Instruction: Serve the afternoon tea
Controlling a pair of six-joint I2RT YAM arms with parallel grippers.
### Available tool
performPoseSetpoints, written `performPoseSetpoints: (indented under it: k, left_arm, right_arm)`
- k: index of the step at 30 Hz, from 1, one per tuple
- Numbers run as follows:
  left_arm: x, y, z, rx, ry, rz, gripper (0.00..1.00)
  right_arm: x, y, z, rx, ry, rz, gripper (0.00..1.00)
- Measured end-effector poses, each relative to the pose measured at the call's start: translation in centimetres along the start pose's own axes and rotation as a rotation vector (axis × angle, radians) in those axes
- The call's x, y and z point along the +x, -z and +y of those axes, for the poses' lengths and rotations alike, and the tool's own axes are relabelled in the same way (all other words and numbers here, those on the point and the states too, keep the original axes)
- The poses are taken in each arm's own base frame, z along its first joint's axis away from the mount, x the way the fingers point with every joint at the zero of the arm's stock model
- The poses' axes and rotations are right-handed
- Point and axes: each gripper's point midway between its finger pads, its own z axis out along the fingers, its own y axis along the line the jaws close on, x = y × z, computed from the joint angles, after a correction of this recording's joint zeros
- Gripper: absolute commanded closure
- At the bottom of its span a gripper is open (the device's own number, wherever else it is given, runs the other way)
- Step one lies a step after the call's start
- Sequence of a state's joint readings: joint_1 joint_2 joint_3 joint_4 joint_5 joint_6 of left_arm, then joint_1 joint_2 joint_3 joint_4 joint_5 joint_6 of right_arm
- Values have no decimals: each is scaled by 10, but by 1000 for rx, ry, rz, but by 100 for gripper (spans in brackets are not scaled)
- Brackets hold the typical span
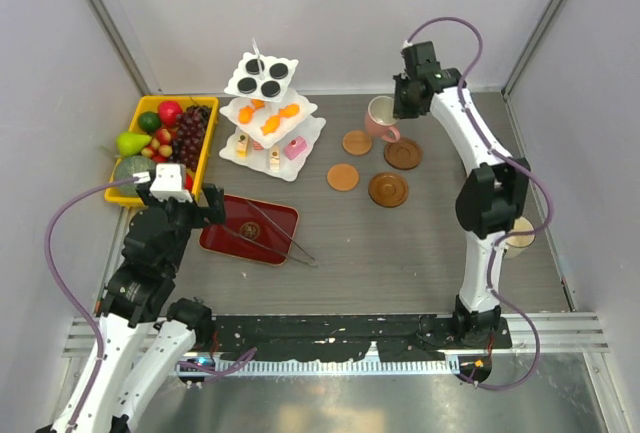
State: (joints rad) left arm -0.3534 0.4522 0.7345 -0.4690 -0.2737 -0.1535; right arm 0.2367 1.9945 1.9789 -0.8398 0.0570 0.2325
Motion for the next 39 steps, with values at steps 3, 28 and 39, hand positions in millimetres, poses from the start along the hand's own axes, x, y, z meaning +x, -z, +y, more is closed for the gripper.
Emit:
performPoseSetpoints:
  k: [3,28,39]
  left_arm:
    - [-21,-6,2,-19,-28,-63,1]
    - [-30,-6,18,-88,-97,-201,1]
    - [-30,-5,18,-87,-97,-207,1]
  right_arm:
    - [-13,-25,17,-25,23,1,95]
    - [18,-97,47,-14,87,87,91]
    - [19,-98,45,-2,92,90,86]
